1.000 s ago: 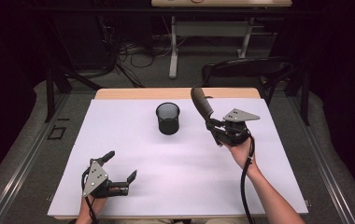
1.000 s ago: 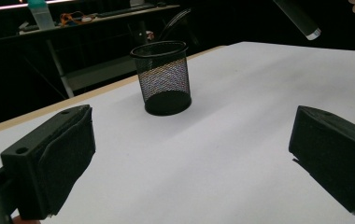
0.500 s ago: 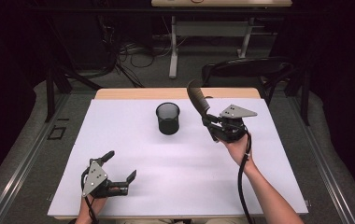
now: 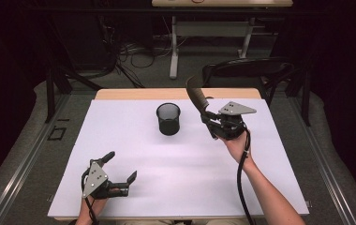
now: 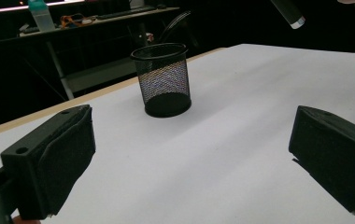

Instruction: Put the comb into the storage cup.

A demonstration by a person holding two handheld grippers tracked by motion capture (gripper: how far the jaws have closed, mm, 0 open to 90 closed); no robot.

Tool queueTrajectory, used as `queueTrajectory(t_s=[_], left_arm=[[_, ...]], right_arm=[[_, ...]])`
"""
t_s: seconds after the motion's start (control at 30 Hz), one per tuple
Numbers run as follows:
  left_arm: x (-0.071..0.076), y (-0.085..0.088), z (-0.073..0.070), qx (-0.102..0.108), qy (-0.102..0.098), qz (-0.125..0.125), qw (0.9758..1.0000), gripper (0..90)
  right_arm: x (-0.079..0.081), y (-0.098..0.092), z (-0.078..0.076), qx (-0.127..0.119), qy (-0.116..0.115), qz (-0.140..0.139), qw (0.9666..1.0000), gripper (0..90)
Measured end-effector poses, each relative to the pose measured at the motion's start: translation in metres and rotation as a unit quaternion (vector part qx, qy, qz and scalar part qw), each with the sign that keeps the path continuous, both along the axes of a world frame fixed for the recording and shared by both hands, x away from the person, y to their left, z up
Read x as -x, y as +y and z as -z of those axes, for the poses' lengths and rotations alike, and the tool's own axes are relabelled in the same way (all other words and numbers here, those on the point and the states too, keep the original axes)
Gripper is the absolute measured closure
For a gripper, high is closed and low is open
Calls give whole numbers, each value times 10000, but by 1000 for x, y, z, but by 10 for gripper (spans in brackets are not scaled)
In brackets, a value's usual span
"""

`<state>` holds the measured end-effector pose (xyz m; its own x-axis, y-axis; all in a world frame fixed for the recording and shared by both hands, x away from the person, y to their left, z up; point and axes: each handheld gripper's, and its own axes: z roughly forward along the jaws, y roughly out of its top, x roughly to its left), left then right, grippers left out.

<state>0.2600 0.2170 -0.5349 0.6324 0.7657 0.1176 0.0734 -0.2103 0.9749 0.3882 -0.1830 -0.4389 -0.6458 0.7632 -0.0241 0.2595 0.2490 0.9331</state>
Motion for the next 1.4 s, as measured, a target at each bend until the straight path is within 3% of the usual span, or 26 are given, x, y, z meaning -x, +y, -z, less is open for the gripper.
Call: queueTrajectory(t_s=[1.4], left_arm=[[0,0,0,-11,-20,-19,10000,4]], right_arm=[[-29,21,-12,-118,-40,-130,9998,728]])
